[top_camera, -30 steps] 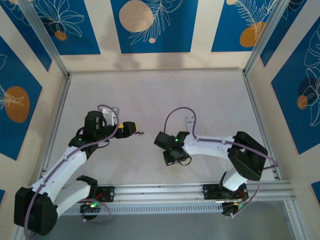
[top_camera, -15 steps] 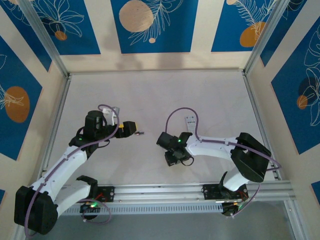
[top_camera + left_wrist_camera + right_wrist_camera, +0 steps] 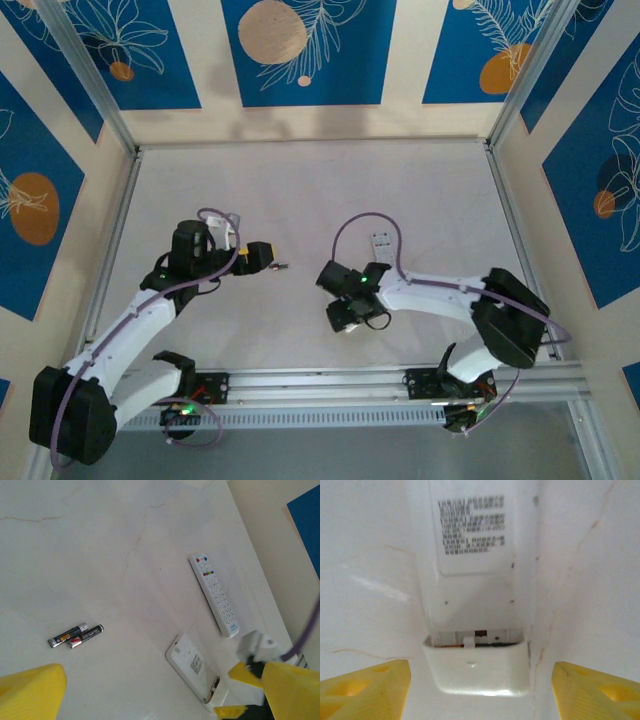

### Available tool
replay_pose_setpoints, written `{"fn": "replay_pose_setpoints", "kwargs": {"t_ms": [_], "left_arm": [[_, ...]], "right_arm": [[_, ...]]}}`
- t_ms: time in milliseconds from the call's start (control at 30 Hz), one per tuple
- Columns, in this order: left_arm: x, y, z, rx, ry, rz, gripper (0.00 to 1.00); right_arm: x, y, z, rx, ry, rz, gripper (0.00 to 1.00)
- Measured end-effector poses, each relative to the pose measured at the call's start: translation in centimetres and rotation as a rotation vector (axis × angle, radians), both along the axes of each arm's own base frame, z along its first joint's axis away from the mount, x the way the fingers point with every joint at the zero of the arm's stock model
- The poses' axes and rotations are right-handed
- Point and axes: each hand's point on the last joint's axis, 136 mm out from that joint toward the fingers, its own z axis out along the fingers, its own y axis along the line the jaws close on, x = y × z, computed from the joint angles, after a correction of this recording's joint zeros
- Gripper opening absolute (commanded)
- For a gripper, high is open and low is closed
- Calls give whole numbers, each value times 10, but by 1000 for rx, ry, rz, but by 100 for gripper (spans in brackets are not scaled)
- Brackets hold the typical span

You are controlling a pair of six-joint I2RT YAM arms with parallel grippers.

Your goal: Load the batteries into the remote control

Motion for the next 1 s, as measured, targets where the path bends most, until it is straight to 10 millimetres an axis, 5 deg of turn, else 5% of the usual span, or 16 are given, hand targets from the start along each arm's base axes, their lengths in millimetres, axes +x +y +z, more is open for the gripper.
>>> {"fn": "replay_pose_setpoints", "kwargs": {"t_ms": [200,433,1000], "left_arm": [[-8,-18,-13,48,39,-62,98],[-16,-68,-30,196,59,-214,92],[-13,-157,-110,509,159,-480,83]], "right_arm": [[-4,-5,47,270,-36,-277,67],[-31,-31,15,311,121,-573,62],[-10,-28,-21,339,217,-756,46]]}}
